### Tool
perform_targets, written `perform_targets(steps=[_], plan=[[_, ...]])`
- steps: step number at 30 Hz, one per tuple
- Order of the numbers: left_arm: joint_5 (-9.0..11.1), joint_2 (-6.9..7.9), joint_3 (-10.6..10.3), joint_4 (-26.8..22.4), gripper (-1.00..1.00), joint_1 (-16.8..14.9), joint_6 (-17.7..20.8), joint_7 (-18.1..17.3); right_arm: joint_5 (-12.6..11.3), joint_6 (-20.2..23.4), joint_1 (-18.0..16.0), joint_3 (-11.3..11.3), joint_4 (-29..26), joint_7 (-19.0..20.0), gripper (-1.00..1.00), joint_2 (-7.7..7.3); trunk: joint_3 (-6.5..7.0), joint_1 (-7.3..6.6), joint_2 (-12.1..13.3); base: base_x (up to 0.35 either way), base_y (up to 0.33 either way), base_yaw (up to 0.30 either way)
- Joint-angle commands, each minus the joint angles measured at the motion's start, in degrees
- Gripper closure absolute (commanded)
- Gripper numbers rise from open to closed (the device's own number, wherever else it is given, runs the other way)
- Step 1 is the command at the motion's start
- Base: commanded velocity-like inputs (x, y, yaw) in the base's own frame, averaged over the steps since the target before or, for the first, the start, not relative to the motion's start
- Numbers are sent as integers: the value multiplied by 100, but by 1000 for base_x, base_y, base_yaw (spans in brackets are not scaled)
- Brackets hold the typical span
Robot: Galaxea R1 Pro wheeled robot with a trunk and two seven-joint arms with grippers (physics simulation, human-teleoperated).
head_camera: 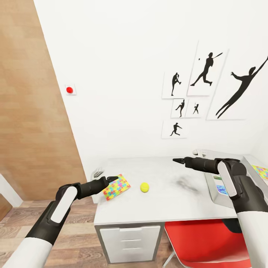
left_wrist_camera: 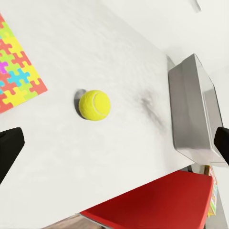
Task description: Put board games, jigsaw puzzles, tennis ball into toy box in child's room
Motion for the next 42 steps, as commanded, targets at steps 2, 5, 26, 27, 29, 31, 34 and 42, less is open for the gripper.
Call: perform_targets(steps=[2, 5, 26, 27, 29, 31, 34, 42], plan=[[-27, 4, -4, -2, -100, -5, 12, -29, 37, 25, -7, -8, -2, 46, -100, 2, -13, 4, -13, 1, 36, 0], [-27, 4, -4, -4, -100, -5, 12, -29, 39, 25, -7, -8, -2, 46, -100, 1, -13, 4, -13, 1, 27, 0], [-28, 6, 3, 12, -100, -5, 11, -29, 42, 25, 58, 0, 25, 40, -100, 5, -13, 4, -13, 0, 13, -17], [-28, 6, 3, 12, -100, -5, 11, -29, 42, 25, 58, 0, 25, 40, -100, 5, -13, 4, -13, 0, 67, -7], [-28, 9, 4, 18, -100, -5, 11, -29, 43, 25, 92, 0, 51, 29, -100, 7, -13, 4, -13, 0, 128, -5], [-28, 9, 5, 20, -100, -5, 11, -29, 43, 25, 109, 2, 74, 11, -100, 8, -13, 4, -13, 0, 159, -4], [-29, 10, 8, 23, -100, -5, 11, -29, 43, 25, 144, 6, 128, -58, -100, 15, -13, 4, -13, 0, 202, -3], [-36, 30, 27, 68, -100, -4, 11, -29, 35, 25, 233, 14, 286, -342, -100, 42, -13, 4, -13, 0, 245, -1]])
